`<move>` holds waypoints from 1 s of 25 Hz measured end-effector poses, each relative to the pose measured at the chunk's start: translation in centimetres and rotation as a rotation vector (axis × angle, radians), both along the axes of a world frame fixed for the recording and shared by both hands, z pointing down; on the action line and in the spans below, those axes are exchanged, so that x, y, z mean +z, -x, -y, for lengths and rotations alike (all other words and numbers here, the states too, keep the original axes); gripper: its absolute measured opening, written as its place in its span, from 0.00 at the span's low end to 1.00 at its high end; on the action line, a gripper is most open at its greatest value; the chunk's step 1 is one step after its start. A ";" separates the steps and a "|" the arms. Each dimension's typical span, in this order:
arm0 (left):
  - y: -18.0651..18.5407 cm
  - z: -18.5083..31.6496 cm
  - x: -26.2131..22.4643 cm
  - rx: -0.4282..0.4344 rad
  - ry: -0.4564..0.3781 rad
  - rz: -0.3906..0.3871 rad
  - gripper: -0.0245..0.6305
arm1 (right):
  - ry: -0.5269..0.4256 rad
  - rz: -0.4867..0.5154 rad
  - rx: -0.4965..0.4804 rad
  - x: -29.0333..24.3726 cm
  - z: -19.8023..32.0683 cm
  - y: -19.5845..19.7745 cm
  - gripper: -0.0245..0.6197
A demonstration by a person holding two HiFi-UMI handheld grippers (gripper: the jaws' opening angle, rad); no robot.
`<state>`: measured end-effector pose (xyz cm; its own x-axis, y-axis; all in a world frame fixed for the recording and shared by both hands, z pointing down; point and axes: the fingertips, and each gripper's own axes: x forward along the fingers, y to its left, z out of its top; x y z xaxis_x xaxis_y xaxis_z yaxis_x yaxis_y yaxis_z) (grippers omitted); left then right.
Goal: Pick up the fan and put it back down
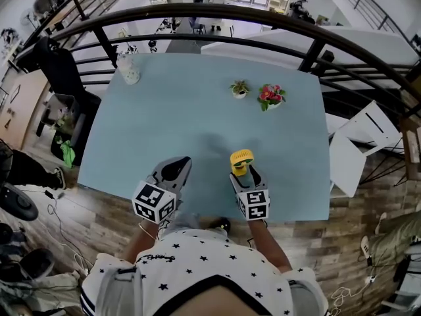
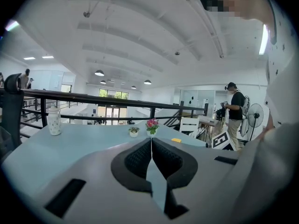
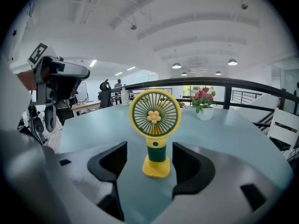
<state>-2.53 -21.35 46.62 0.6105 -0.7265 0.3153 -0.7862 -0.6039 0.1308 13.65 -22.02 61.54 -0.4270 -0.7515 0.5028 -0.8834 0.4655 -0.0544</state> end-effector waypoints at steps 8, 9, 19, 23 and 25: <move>-1.3 -1.5 0.0 0.011 -0.008 -0.011 0.08 | -0.050 0.071 -0.006 -2.8 -1.4 -0.6 0.37; -1.4 -1.7 0.1 0.010 -0.009 -0.013 0.08 | -0.057 0.070 -0.015 -3.0 -1.7 -0.6 0.35; -2.5 -3.5 0.3 -0.001 -0.011 -0.023 0.08 | -0.149 0.132 -0.029 -7.1 -3.3 -1.7 0.05; -3.4 -4.4 0.4 0.011 -0.009 -0.034 0.08 | -0.179 0.173 -0.026 -8.8 -4.1 -2.3 0.04; -3.6 -4.8 0.3 0.015 -0.010 -0.035 0.08 | -0.195 0.191 -0.026 -9.7 -4.4 -2.4 0.04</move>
<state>1.04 -16.55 46.89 0.6315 -0.7205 0.2865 -0.7724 -0.6167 0.1518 16.03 -17.58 51.84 -0.5208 -0.8139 0.2578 -0.8532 0.5061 -0.1258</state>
